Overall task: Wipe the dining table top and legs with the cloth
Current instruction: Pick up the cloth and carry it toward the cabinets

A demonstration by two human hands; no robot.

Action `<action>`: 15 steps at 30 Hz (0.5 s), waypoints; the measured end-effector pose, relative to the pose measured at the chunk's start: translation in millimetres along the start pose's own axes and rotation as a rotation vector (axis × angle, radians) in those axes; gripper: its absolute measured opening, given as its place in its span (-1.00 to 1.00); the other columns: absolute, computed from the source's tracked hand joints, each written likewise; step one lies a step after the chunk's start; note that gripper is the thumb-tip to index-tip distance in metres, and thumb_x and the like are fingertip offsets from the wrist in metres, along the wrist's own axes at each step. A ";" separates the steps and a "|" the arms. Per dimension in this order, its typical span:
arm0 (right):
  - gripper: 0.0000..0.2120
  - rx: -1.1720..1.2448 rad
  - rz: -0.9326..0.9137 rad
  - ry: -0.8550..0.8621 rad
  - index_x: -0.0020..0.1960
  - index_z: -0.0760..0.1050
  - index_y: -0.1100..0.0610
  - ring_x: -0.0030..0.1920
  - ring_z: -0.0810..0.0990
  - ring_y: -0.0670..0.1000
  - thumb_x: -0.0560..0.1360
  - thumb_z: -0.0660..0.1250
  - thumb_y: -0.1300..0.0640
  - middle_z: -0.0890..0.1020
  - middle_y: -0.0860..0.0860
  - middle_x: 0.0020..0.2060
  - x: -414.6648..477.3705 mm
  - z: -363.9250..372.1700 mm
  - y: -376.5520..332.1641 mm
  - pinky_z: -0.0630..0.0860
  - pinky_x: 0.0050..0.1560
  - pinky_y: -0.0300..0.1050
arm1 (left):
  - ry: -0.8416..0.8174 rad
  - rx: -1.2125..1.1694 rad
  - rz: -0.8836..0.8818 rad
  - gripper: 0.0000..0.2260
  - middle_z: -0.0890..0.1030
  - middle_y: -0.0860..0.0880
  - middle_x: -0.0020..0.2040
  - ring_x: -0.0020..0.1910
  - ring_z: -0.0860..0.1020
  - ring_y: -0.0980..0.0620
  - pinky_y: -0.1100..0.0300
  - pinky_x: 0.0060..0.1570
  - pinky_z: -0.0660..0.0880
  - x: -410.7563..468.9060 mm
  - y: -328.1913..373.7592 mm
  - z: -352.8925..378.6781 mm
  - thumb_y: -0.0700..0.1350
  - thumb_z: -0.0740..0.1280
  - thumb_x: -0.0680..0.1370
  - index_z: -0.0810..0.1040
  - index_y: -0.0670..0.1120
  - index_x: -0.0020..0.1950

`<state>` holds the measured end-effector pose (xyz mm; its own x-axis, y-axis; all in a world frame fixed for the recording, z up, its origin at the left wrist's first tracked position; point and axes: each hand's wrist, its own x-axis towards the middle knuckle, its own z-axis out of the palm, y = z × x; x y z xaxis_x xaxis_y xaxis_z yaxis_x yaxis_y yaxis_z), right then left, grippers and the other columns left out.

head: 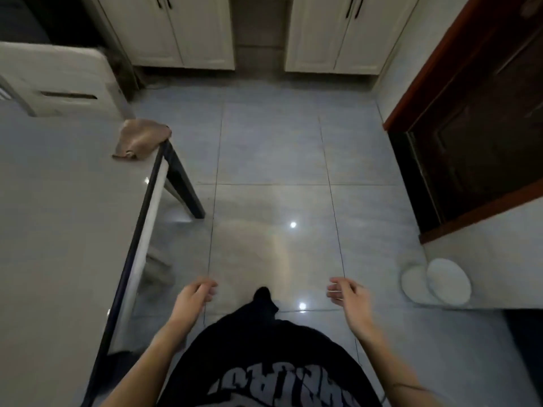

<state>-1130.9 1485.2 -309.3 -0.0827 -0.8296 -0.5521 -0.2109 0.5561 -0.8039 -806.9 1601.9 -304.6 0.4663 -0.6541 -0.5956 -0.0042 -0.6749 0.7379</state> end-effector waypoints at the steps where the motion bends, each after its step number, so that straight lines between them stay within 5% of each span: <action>1: -0.79 -0.006 -0.002 0.013 -0.08 0.60 0.25 -0.22 0.64 0.21 0.60 0.20 0.26 0.65 0.21 -0.24 13.8 3.1 -10.5 0.56 -0.16 -0.05 | 0.004 -0.016 0.017 -0.80 0.61 -0.10 -0.22 -0.25 0.53 -0.02 0.35 -0.29 0.46 14.7 17.6 2.6 -0.21 0.19 0.58 0.60 -0.16 -0.10; 15: -0.78 -0.200 0.031 -0.156 -0.09 0.56 0.29 -0.33 0.62 0.09 0.60 0.16 0.28 0.60 0.23 -0.25 221.8 59.1 -152.8 0.53 -0.25 -0.14 | 0.090 -0.107 0.001 -0.82 0.63 -0.10 -0.20 -0.24 0.56 -0.02 0.13 -0.12 0.47 163.4 150.8 11.5 -0.09 0.24 0.55 0.62 -0.09 -0.11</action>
<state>-1059.5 1219.2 -322.0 0.0562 -0.7857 -0.6160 -0.4003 0.5475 -0.7349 -741.6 1389.3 -294.3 0.5436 -0.6186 -0.5673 0.0876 -0.6304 0.7713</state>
